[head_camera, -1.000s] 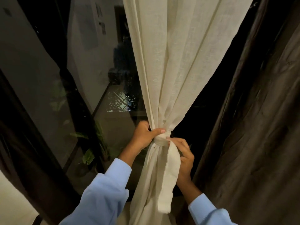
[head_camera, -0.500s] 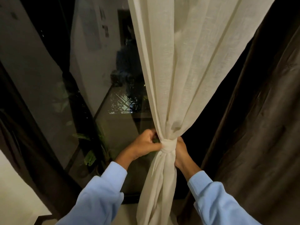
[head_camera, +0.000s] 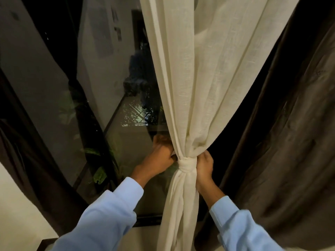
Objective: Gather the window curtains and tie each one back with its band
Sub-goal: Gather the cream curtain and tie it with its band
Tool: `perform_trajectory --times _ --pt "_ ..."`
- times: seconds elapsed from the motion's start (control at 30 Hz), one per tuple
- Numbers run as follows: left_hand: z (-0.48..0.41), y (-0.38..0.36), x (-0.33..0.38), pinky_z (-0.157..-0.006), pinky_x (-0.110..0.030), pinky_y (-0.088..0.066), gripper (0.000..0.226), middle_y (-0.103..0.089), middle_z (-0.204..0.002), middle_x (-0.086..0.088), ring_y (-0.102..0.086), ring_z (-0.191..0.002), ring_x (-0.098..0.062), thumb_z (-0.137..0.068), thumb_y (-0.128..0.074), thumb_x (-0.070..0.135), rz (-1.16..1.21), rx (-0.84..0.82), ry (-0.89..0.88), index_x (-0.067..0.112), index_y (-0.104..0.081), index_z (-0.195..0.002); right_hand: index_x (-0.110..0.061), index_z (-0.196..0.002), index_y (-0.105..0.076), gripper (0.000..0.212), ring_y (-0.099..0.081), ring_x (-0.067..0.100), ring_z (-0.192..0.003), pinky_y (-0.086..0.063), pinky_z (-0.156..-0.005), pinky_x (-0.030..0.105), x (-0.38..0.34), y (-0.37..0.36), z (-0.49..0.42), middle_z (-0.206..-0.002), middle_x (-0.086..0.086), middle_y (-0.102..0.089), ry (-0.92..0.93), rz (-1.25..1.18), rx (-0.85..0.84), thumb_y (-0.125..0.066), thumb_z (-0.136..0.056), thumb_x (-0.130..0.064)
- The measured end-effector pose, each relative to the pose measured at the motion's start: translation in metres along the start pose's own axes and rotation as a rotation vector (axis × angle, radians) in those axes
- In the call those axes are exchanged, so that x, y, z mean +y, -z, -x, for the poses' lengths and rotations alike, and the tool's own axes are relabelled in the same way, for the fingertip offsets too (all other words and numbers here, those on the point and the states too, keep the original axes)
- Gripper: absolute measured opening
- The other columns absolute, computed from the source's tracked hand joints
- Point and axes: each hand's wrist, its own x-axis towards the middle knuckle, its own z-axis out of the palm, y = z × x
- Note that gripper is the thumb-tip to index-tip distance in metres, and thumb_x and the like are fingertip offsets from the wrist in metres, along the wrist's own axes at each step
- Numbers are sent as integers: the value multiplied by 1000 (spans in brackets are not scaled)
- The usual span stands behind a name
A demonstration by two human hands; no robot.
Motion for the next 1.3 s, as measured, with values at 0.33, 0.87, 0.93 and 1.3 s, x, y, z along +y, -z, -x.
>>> perform_trajectory --times 0.33,0.87,0.93,1.3 --pt "26 8 16 -54 -23 -35 13 -65 -72 -4 -61 -65 -21 -86 -59 21 103 36 294 11 -67 -82 -54 -126 -33 77 -59 -6 -108 -47 -83 6 38 21 27 -117 -36 -55 530 341 -224 -85 -74 -31" --pt "58 18 53 -62 -27 -50 32 -68 -73 7 -60 -64 -9 -93 -52 44 89 144 187 22 -73 -83 -2 -105 -73 50 -67 11 -100 -57 -86 34 34 12 37 -105 3 -72 959 460 -231 -53 -98 -48" --pt "51 24 46 -52 -19 -42 30 -58 -64 13 -54 -56 -6 -93 -52 43 139 231 147 23 -68 -78 -6 -110 -72 41 -68 10 -102 -58 -87 33 36 15 34 -108 -1 -71 911 387 -270 -55 -98 -41" --pt "15 10 18 -72 -32 -55 44 -67 -102 4 -64 -86 -16 -90 -60 35 -70 125 88 34 -50 -133 -6 -118 -70 30 -64 8 -110 -53 -95 28 29 32 30 -114 -1 -69 883 514 -356 -51 -98 -18"
